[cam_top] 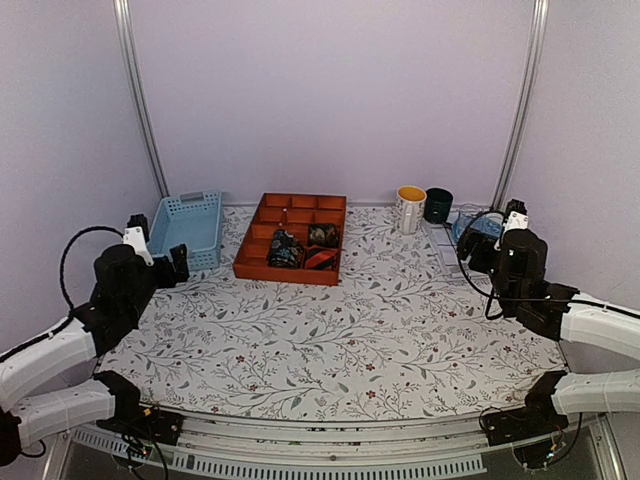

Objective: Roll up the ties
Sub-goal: Reset both arms

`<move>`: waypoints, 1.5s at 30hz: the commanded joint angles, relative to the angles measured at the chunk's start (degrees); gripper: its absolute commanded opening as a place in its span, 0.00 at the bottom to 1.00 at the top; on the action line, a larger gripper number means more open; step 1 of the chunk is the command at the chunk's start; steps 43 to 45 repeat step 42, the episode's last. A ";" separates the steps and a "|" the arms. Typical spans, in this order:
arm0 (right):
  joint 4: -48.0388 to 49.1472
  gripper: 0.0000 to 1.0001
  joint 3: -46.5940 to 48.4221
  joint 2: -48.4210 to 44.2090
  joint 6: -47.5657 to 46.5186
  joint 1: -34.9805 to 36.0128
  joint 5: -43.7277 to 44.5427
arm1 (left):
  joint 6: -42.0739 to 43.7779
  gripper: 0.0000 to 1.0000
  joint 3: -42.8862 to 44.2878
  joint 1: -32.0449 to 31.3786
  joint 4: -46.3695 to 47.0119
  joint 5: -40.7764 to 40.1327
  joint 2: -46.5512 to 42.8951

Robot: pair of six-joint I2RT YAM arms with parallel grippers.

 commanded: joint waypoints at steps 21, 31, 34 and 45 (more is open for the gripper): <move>73.69 1.00 -23.33 32.96 -26.20 -26.35 -18.74 | 16.95 1.00 -15.78 18.76 73.07 13.41 40.19; 59.80 0.99 -17.67 33.54 -13.06 -35.03 -29.18 | 16.24 1.00 -9.72 20.88 67.61 16.68 44.35; 60.05 1.00 -17.90 33.54 -13.59 -35.03 -29.25 | 16.21 1.00 -9.75 20.35 66.40 16.64 44.04; 61.42 1.00 -18.01 33.94 -13.76 -35.00 -29.16 | 17.11 1.00 -9.20 20.67 66.13 18.54 44.35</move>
